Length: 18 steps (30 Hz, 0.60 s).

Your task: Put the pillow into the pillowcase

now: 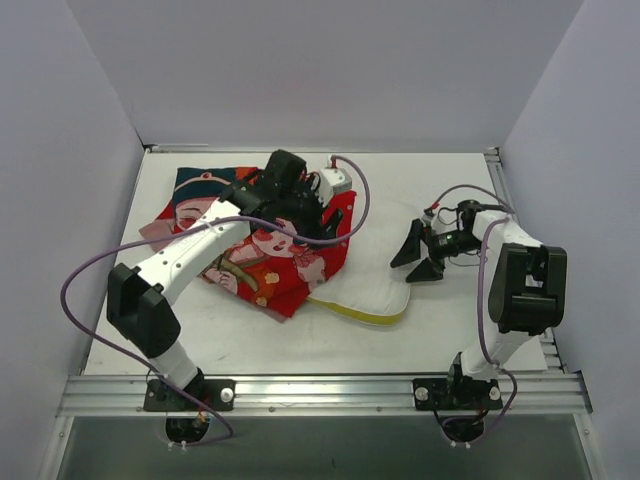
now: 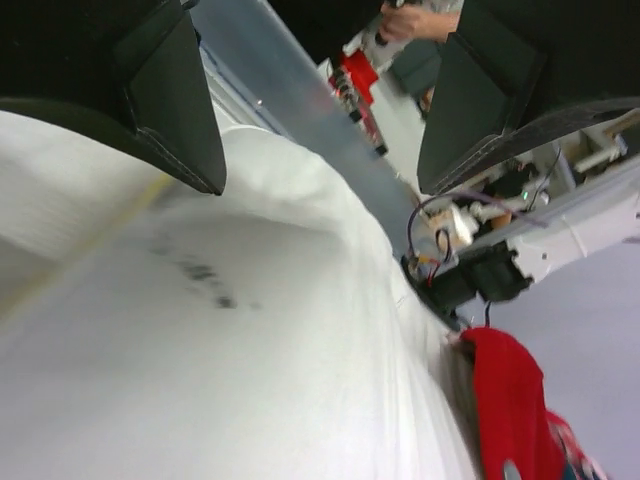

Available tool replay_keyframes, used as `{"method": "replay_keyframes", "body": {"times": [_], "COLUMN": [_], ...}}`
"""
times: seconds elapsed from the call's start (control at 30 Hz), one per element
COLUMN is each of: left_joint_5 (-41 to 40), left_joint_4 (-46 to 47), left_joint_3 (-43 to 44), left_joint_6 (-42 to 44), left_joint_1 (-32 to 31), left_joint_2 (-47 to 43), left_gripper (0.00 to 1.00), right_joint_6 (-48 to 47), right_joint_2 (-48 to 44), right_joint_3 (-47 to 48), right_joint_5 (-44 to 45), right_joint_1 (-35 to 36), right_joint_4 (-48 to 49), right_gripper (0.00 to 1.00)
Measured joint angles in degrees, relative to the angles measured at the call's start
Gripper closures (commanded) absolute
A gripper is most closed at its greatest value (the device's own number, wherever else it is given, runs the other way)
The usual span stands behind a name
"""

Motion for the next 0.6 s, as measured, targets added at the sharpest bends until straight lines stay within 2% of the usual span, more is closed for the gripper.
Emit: {"method": "replay_keyframes", "body": {"times": [0.13,0.37,0.5,0.57,0.6], "left_joint_5": [-7.58,-17.64,-20.68,-21.84,-22.12], "left_joint_4": [1.95,5.05,4.39,4.11,4.11], "left_joint_3": [13.84,40.89,48.52,49.94,50.25], "left_joint_6": [0.39,-3.78,-6.95,-8.13,-8.50], "left_joint_1": [0.76,0.87,1.97,2.89,3.32], "left_joint_2": [6.84,34.38,45.81,49.29,50.40], "left_gripper": [0.12,0.12,0.13,0.16,0.20], "right_joint_6": [-0.07,4.74,7.52,8.79,9.22], "right_joint_2": [0.87,7.78,12.37,14.08,14.67], "right_joint_3": [6.36,17.64,18.69,18.62,18.45], "right_joint_5": [4.94,10.36,12.76,13.22,13.29], "right_joint_1": [-5.18,-5.42,-3.45,-2.21,-1.62], "right_joint_4": [-1.53,5.49,10.32,12.39,13.62], "right_gripper": [0.21,0.20,0.19,0.24,0.28]}}
